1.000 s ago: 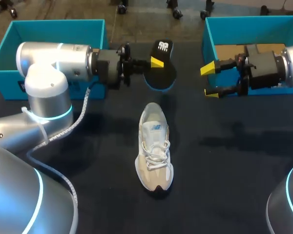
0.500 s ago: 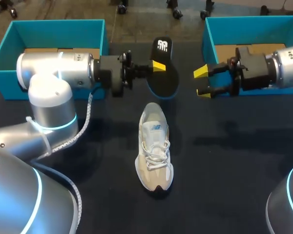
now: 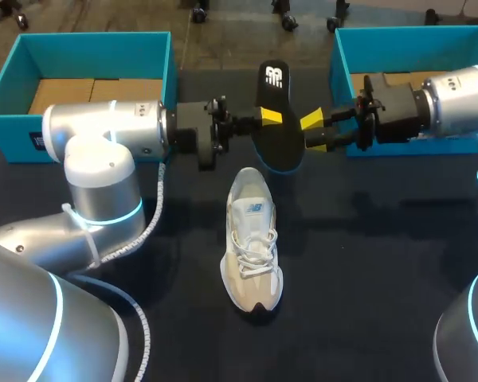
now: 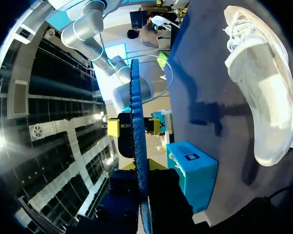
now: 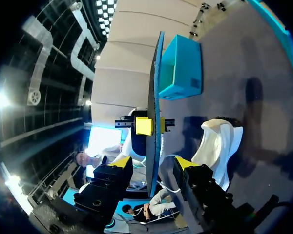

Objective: Take the shoe out of the shoebox, open the shoe tongue, remove and reinsert the insole, then place the shoe into the shoebox

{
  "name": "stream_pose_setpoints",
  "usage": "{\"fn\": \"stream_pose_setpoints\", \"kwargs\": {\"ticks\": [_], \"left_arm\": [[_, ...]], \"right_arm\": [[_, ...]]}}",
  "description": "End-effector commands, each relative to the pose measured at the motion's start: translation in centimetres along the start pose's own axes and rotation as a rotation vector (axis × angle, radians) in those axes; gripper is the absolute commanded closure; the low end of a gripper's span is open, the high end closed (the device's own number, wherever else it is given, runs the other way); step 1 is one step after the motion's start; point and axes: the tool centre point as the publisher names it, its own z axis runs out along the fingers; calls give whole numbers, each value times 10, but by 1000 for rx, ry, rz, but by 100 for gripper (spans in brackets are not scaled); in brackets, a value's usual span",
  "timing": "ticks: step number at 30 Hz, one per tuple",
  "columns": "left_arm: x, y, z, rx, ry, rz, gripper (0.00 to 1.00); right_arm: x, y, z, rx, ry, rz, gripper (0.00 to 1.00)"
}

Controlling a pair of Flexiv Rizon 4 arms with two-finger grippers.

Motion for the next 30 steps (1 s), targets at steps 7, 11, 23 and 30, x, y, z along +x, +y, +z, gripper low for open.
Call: {"fn": "stream_pose_setpoints", "kwargs": {"ticks": [7, 11, 23, 30], "left_arm": [[4, -1, 21, -16, -20, 7, 100], [4, 0, 25, -27, -30, 9, 100], [2, 0, 32, -31, -49, 9, 100], [0, 0, 29, -35, -57, 1, 100]], "right_arm": [[-1, 5, 15, 16, 12, -3, 51], [-1, 4, 17, 13, 17, -5, 52], [-4, 6, 24, 5, 30, -8, 60], [-4, 6, 25, 0, 31, -7, 67]]}}
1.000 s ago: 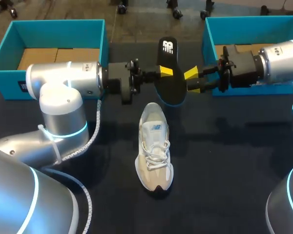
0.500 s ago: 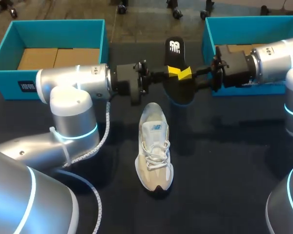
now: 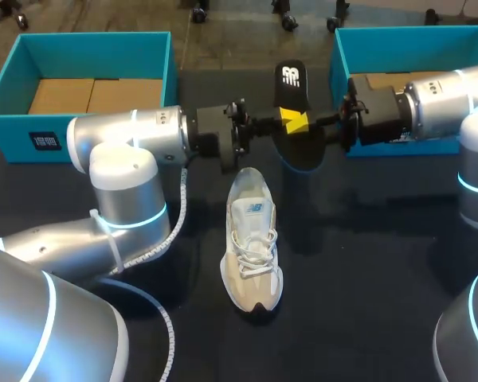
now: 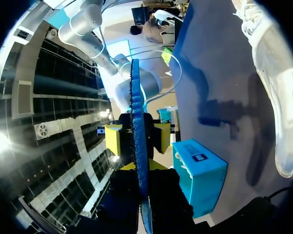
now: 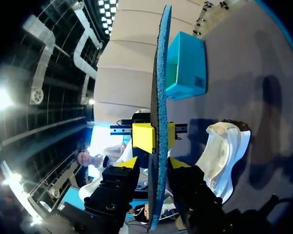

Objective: Take the shoe out of the shoebox, open the shoe tongue, remove and reinsert the insole, then place the shoe into the shoebox

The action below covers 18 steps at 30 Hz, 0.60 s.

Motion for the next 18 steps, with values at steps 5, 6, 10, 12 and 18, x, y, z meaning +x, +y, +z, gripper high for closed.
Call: {"fn": "stream_pose_setpoints", "kwargs": {"ticks": [5, 6, 10, 12, 18], "left_arm": [[-3, -5, -4, 5, -6, -8, 100], [-2, -5, -4, 8, -5, -9, 100], [-2, -7, -6, 14, -3, -12, 100], [-2, -7, -7, 16, -3, -14, 100], [-7, -6, -9, 30, -5, -13, 56]], "right_arm": [[-3, 1, 3, -2, 4, 7, 75], [-3, 2, 3, -2, 4, 8, 77], [-3, 3, 4, -2, 5, 10, 96], [-4, 3, 5, -1, 4, 11, 100], [-3, 4, 6, -2, 0, 6, 100]]}}
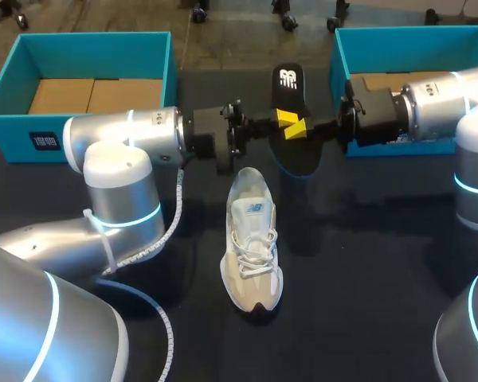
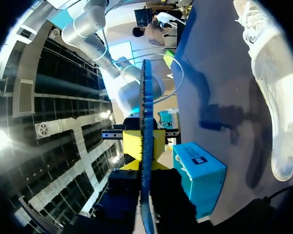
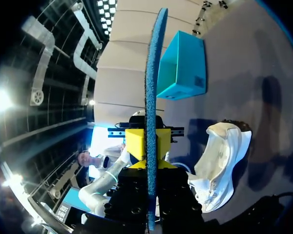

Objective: Take the shoe out of the shoebox, open the shoe tongue, remove and reinsert the insole, then place the shoe into the shoebox

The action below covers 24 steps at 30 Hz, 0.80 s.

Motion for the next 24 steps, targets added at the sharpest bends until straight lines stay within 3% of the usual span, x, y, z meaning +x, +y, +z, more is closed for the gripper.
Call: {"fn": "stream_pose_setpoints", "kwargs": {"ticks": [1, 2, 3, 18, 24], "left_arm": [[-4, 0, -3, 8, 3, -1, 27], [-5, 0, -4, 8, 4, -3, 1], [-6, 1, -6, 9, 6, -4, 0], [-17, 27, -61, -49, 127, -123, 0], [-21, 26, -77, -55, 201, -302, 0]], "right_arm": [[0, 2, 2, 0, -4, -1, 100], [0, 2, 2, 0, -5, 0, 100], [0, 1, 3, -1, -7, 2, 100], [-13, -5, -15, -92, -73, 3, 100], [-12, -3, -21, -159, -111, -138, 100]]}}
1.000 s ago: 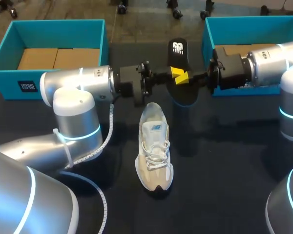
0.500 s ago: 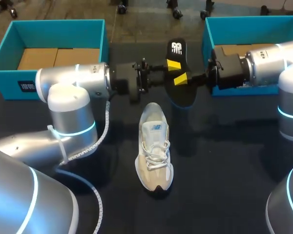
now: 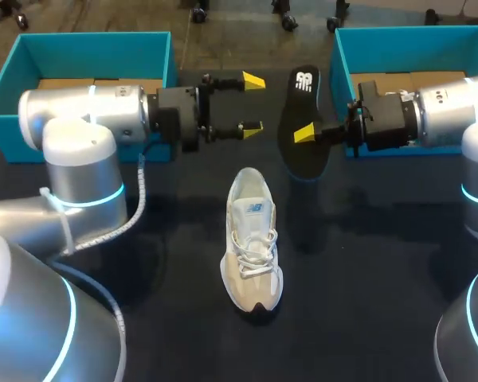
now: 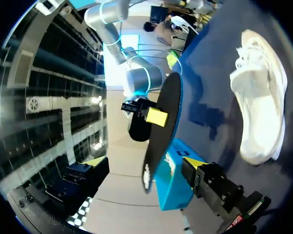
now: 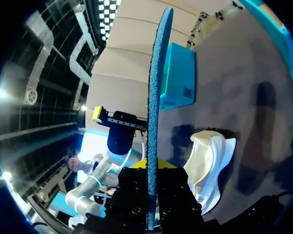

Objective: Take the shoe out of the shoebox, open the shoe tongue, remove and reinsert the insole, then place the shoe into the shoebox

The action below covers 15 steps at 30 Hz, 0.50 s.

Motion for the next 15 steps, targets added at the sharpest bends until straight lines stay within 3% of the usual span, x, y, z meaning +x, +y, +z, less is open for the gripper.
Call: {"fn": "stream_pose_setpoints", "kwargs": {"ticks": [1, 5, 15], "left_arm": [[-5, -5, -18, 4, 90, -109, 0], [1, -5, -26, -32, 162, -350, 0], [24, 1, -43, -138, 331, -649, 0]], "right_arm": [[6, -6, -5, -67, -15, -90, 100], [6, -2, -3, -105, -24, -181, 100], [8, 6, 3, -145, -15, -344, 100]]}}
